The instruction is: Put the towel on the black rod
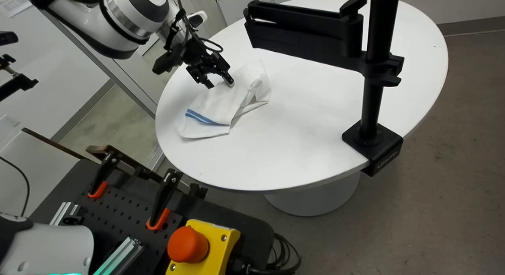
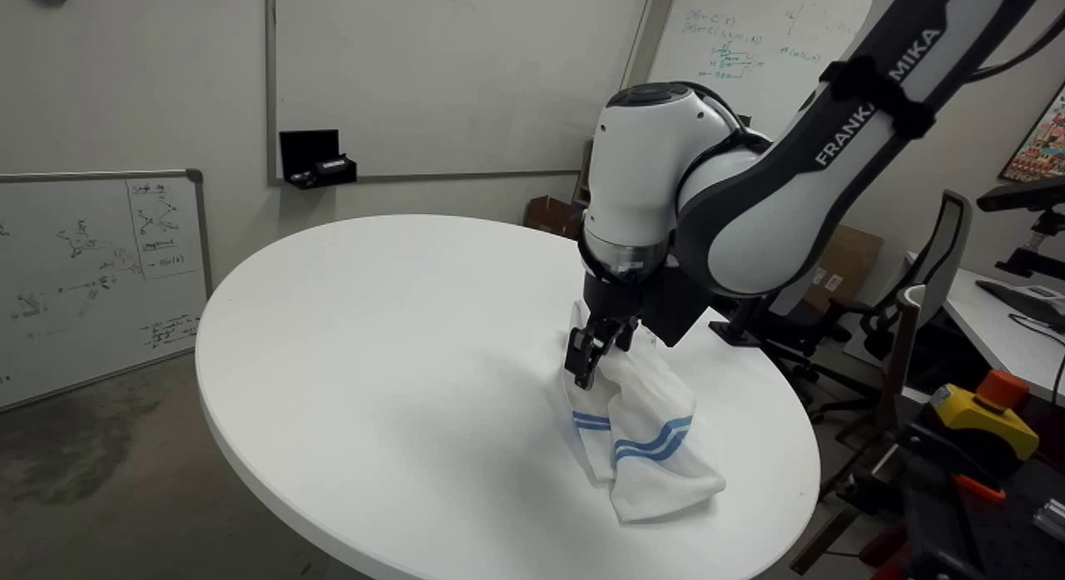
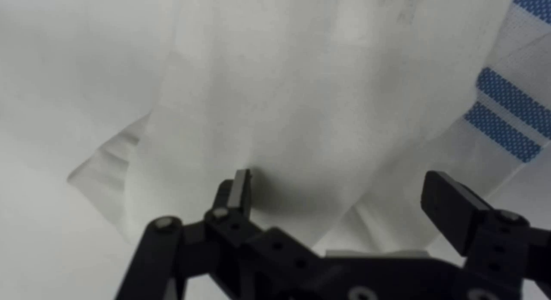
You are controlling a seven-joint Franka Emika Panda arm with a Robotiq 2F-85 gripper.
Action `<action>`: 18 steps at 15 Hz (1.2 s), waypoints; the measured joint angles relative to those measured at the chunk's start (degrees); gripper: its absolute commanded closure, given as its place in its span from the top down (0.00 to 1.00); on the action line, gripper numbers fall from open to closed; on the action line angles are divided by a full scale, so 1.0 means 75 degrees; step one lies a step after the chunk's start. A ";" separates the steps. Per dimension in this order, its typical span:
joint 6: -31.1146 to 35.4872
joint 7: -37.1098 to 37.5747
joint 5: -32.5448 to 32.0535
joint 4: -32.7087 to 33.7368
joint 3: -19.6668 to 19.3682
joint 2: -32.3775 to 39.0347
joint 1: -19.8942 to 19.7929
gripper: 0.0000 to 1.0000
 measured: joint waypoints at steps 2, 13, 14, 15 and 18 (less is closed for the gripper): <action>0.0000 0.0000 0.0061 0.0097 -0.0001 0.0194 0.0059 1.00; -0.0014 -0.0001 0.0545 0.0195 -0.0068 0.0515 0.0095 0.15; -0.0015 -0.0002 0.0573 0.0203 -0.0085 0.0515 0.0095 0.06; -0.0015 -0.0002 0.0594 0.0211 -0.0104 0.0515 0.0095 0.01; -0.0024 -0.0004 0.0652 0.0224 -0.0163 0.0491 0.0095 0.00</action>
